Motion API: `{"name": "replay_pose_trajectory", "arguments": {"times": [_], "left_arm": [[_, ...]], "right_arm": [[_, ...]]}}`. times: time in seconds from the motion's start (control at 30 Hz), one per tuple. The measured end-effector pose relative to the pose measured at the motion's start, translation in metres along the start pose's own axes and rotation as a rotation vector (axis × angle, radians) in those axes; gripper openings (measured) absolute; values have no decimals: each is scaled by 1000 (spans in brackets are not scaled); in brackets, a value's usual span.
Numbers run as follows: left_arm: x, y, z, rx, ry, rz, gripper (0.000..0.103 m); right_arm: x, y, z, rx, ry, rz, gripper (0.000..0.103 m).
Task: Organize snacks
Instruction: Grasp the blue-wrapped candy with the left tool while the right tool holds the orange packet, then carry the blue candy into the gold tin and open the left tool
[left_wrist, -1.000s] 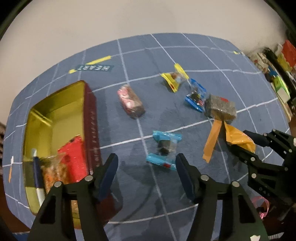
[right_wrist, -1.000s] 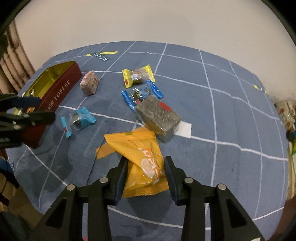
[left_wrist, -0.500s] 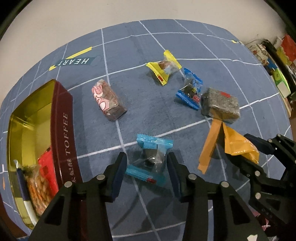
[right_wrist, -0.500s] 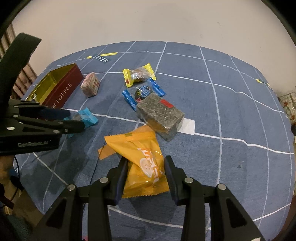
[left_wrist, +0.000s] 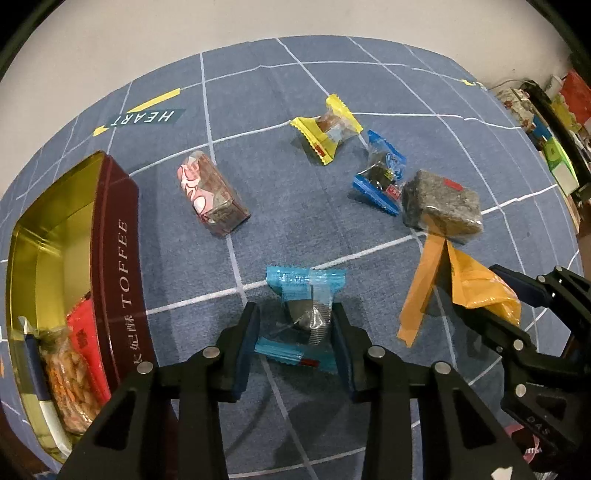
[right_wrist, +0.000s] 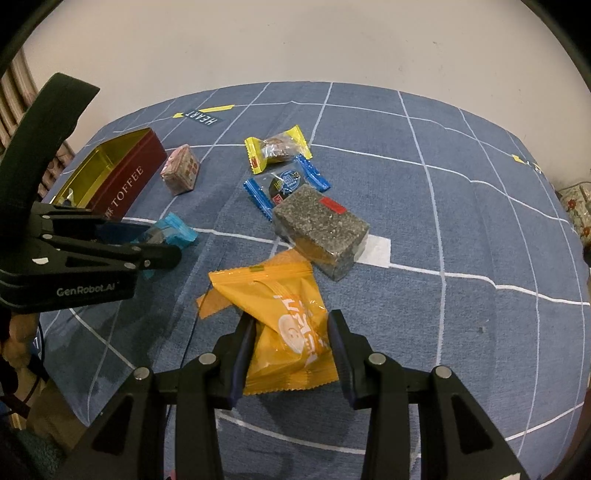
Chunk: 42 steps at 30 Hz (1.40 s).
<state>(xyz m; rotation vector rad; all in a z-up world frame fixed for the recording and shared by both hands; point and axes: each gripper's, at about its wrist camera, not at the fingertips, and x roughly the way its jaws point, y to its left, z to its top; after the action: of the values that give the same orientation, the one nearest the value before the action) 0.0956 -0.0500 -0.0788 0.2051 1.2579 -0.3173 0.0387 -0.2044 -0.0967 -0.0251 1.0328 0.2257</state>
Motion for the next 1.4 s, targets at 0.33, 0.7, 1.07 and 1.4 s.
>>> {"name": "replay_pose_trajectory", "arguments": {"times": [0.33,0.7,1.07,1.4], "left_arm": [[-19,5,-6,-16,-26,-11,34],[-50,17,-8,-51,-74,9,34],[-83,72,-4,-148,-151,92,34],[-75,149,-4,-269,-130,206,34]], "right_arm": [[2,1,0,-3,2,-7,40],[2,2,0,2,-1,-21,40],[3,5,-1,0,0,-48,40],[4,6,-2,6,1,-60,40]]}}
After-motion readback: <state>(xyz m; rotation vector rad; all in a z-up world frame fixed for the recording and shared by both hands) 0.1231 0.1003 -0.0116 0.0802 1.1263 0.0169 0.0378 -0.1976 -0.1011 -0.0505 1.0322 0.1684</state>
